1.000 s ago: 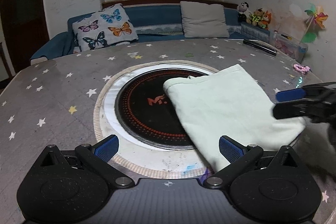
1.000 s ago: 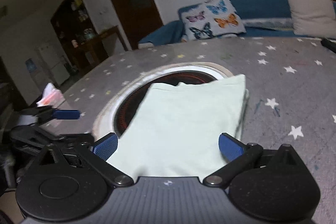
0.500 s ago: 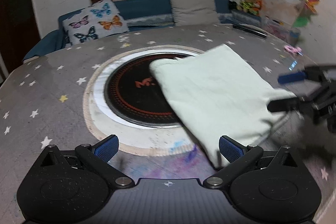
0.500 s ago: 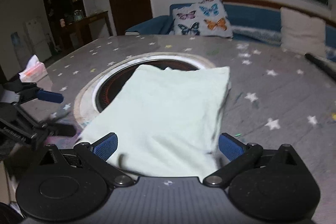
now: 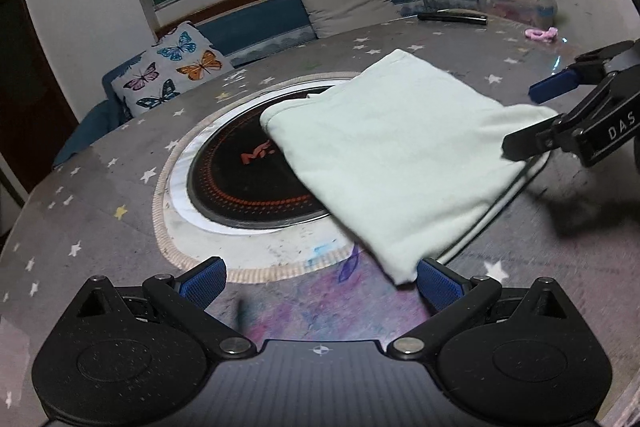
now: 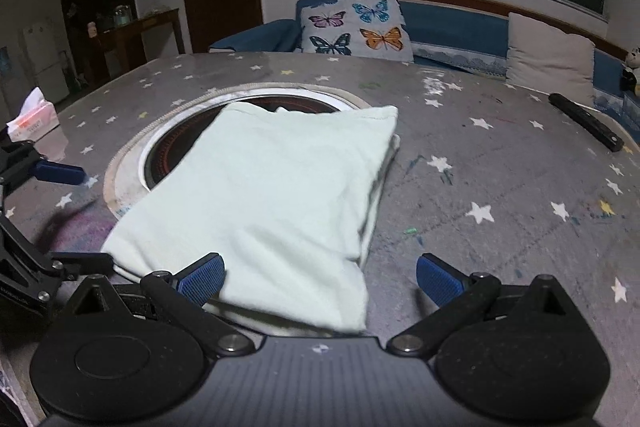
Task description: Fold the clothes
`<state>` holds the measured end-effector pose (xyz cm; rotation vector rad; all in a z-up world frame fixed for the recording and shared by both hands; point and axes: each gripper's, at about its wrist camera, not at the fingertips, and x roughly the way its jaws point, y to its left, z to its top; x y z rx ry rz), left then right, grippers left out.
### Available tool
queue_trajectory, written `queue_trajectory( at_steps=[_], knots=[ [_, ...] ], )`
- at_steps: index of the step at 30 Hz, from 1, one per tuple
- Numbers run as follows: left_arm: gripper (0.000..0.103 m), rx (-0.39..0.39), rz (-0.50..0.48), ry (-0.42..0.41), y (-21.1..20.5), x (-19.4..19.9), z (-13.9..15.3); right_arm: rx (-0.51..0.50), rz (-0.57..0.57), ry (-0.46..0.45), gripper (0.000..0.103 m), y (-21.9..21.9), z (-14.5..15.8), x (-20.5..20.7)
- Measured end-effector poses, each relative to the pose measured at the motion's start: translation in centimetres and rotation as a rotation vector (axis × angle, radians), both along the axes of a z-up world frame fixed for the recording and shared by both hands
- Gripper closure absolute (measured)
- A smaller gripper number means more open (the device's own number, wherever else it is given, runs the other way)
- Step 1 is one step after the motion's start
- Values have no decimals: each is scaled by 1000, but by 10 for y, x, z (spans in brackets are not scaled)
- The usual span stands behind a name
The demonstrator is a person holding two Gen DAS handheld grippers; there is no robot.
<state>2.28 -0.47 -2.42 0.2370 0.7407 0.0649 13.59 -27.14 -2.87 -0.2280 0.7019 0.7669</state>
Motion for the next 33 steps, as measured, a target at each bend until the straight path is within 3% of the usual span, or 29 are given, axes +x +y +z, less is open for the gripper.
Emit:
queue_trajectory(
  at_steps=[7,13,28,33],
  knots=[
    [0,54,-18,-21,-12,-1,-1,15,-16,13,0,-5,-2,2],
    [0,66,50,-35,-7,1,0,13,-19,22,0,-7,-6,4],
    [0,91,47,-39,-16,1,-3,15,-19,26,0,-6,-6,3],
    [0,56,130,-43,-1,0,1,10,-35,40,0,-11,-9,5]
  ],
)
